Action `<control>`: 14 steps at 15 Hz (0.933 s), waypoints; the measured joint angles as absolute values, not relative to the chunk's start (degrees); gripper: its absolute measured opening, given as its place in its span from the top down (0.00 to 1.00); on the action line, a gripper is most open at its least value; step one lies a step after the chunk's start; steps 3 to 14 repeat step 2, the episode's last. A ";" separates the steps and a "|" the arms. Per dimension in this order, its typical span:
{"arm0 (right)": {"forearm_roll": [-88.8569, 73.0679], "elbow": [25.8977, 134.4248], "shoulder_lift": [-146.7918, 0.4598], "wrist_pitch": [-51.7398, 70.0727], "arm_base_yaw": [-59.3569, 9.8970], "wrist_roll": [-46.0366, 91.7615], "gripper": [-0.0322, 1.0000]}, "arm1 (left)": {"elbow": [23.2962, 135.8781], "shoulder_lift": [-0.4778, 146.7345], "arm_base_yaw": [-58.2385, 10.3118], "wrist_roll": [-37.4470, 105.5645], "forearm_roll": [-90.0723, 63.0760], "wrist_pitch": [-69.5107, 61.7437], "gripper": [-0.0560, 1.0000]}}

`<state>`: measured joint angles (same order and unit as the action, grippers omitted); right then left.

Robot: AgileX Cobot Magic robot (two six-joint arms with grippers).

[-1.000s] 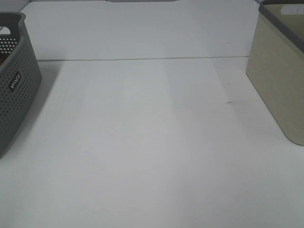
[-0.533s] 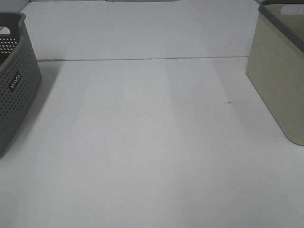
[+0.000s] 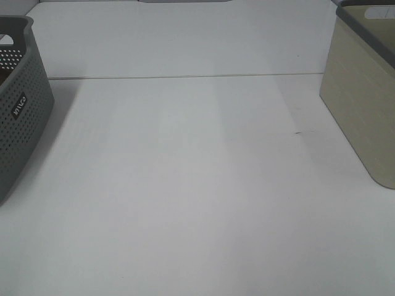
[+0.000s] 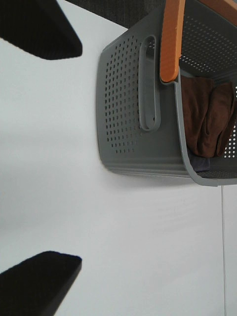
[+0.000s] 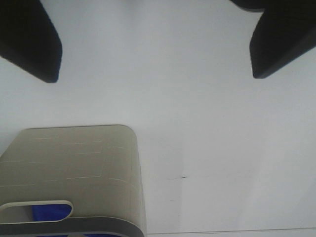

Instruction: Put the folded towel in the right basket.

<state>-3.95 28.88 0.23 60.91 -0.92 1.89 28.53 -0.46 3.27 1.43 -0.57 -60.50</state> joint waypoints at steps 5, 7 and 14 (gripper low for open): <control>-3.95 28.88 0.23 60.85 -0.92 1.89 0.02 | 28.53 -0.46 3.27 1.43 -0.57 -60.50 0.02; -3.95 28.88 0.23 60.85 -0.92 1.89 0.02 | 28.53 -0.46 3.27 1.43 -0.57 -60.50 0.02; -3.95 28.88 0.23 60.85 -0.92 1.89 0.02 | 28.53 -0.46 3.27 1.43 -0.57 -60.50 0.02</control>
